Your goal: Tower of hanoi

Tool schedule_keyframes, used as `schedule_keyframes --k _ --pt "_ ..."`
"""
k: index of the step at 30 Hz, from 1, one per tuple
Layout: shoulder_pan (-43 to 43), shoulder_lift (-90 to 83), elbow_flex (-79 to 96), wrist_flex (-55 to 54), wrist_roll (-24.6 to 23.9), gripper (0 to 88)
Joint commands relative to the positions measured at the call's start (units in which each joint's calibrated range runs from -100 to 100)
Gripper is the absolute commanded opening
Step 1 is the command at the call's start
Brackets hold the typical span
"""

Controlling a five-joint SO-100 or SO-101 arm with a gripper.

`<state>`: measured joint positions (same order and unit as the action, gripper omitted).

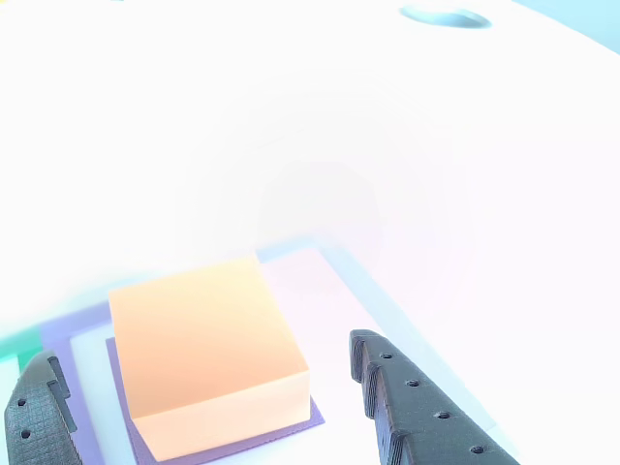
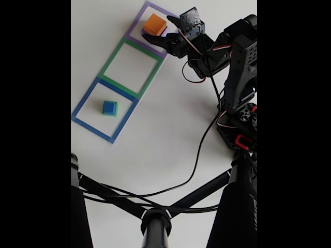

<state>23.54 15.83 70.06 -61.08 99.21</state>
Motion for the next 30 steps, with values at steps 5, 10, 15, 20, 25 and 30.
schedule_keyframes --k 5,10,15,20,25,30 --pt "-1.29 1.17 -1.79 -3.22 0.79 32.4" --pt "-1.68 1.81 -2.24 -3.30 0.79 30.9" --pt "-1.87 2.46 -2.42 -3.54 0.79 29.0" --pt "-2.06 2.94 -2.61 -3.54 0.79 25.4" --pt "-2.35 3.10 -2.70 -3.54 0.79 21.5" --pt "-2.64 3.19 -2.70 -3.54 0.79 17.0"
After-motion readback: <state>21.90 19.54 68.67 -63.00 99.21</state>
